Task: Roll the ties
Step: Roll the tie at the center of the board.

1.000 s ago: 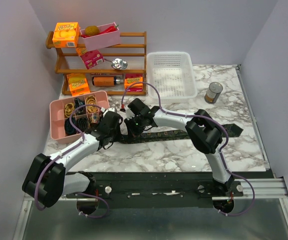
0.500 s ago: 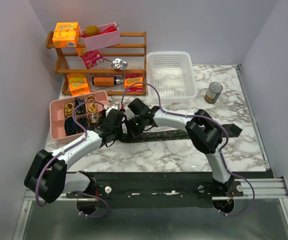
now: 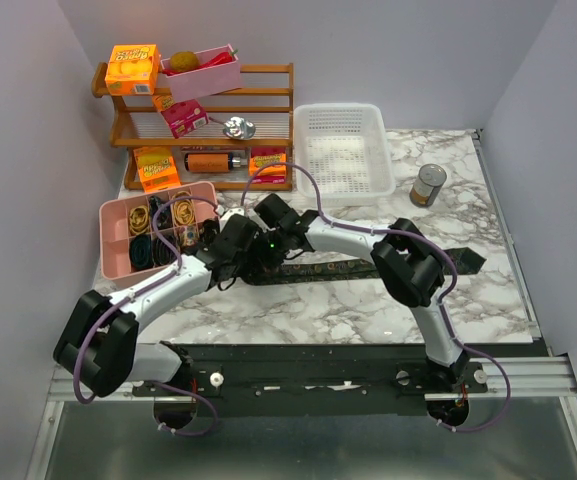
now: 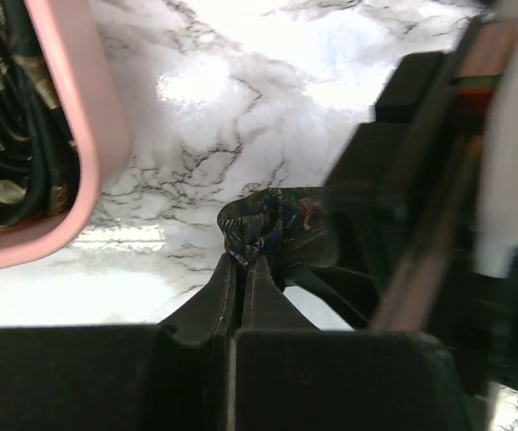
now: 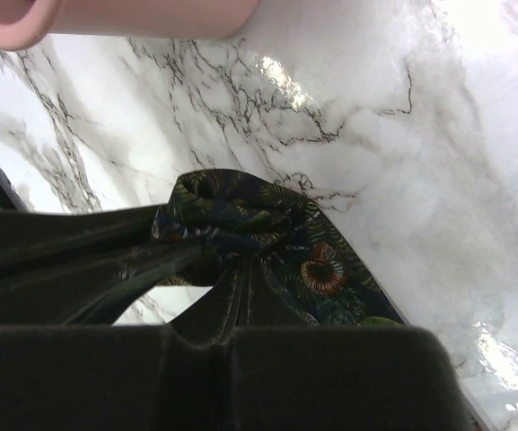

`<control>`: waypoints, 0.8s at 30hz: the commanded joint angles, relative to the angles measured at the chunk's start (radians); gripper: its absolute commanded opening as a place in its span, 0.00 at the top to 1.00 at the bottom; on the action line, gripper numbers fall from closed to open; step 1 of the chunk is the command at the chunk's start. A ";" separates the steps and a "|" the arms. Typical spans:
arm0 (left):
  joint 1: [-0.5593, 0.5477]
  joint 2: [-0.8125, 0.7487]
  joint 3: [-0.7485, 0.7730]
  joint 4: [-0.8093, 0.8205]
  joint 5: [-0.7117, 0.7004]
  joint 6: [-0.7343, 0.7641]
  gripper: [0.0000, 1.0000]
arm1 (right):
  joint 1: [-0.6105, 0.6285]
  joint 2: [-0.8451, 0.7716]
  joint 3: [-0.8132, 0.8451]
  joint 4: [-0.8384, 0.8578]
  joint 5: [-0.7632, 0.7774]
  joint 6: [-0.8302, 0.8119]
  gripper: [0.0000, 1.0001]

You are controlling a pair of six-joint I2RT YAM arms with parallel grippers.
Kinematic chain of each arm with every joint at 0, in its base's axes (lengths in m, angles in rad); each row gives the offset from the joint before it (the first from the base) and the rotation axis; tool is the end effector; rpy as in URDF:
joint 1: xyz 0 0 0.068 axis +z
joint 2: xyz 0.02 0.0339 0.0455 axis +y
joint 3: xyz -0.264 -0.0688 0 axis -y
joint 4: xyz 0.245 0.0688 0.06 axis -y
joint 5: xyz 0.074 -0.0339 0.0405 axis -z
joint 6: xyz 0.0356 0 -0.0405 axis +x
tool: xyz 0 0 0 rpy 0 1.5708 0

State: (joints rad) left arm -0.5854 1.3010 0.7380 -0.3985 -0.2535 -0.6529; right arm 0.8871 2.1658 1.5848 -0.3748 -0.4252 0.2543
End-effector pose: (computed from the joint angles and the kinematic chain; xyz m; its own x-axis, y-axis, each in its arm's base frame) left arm 0.2141 -0.1312 0.1990 -0.7952 -0.1784 -0.5795 -0.0854 0.9792 -0.1843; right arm 0.2837 0.3714 0.1609 -0.7148 -0.5145 -0.4736 -0.6992 0.5376 0.4712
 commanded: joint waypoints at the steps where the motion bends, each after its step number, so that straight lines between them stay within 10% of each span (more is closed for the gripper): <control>1: -0.027 0.023 0.050 0.010 -0.033 0.003 1.00 | 0.006 0.046 0.024 0.001 -0.032 0.010 1.00; 24: -0.088 0.092 0.090 0.052 -0.035 -0.017 1.00 | 0.004 0.066 0.015 0.024 -0.046 0.023 1.00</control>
State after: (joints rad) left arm -0.6502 1.3884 0.7925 -0.3908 -0.2893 -0.6701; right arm 0.8722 2.1994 1.5848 -0.3725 -0.4412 0.2874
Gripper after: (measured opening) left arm 0.024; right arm 0.008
